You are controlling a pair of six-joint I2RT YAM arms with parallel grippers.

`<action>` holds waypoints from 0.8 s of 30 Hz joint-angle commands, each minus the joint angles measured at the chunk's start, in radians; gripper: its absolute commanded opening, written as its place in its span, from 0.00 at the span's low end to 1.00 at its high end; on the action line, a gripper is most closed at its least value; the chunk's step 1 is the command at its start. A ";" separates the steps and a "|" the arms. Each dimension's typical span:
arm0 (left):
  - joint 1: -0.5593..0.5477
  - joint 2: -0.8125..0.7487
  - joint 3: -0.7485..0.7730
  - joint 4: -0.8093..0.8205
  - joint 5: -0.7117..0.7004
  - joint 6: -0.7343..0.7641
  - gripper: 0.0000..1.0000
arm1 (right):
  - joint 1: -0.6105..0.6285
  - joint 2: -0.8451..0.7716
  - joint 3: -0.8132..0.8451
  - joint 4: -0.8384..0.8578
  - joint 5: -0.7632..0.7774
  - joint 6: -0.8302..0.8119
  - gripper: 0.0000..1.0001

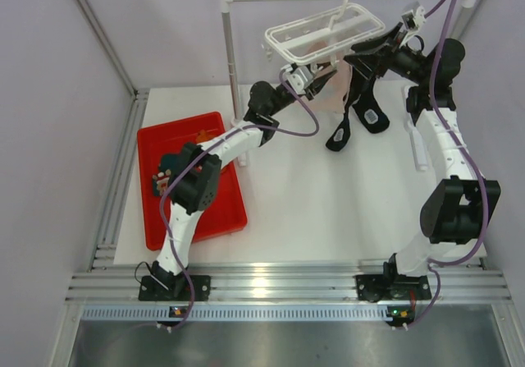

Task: Clip the socks to the hanger
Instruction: Open the clamp at the hanger.

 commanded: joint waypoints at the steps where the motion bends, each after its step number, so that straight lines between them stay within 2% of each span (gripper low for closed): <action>1: -0.003 -0.006 0.034 -0.002 0.003 0.006 0.31 | -0.015 -0.024 -0.008 0.011 -0.010 -0.047 0.50; 5: -0.001 -0.020 0.026 -0.002 0.023 0.005 0.23 | -0.015 -0.024 -0.022 -0.007 -0.003 -0.079 0.50; 8: -0.001 -0.026 0.025 0.004 0.037 -0.003 0.20 | -0.018 -0.015 -0.027 -0.001 -0.016 -0.093 0.52; 15: 0.002 -0.031 0.028 -0.013 0.057 -0.009 0.10 | -0.036 -0.007 -0.039 0.057 -0.040 -0.039 0.53; 20: 0.022 -0.038 0.034 -0.008 0.106 -0.090 0.06 | -0.053 -0.005 -0.038 0.071 -0.078 -0.053 0.66; 24: 0.037 -0.043 0.042 -0.006 0.156 -0.142 0.06 | -0.054 -0.001 -0.033 0.039 -0.120 -0.126 0.68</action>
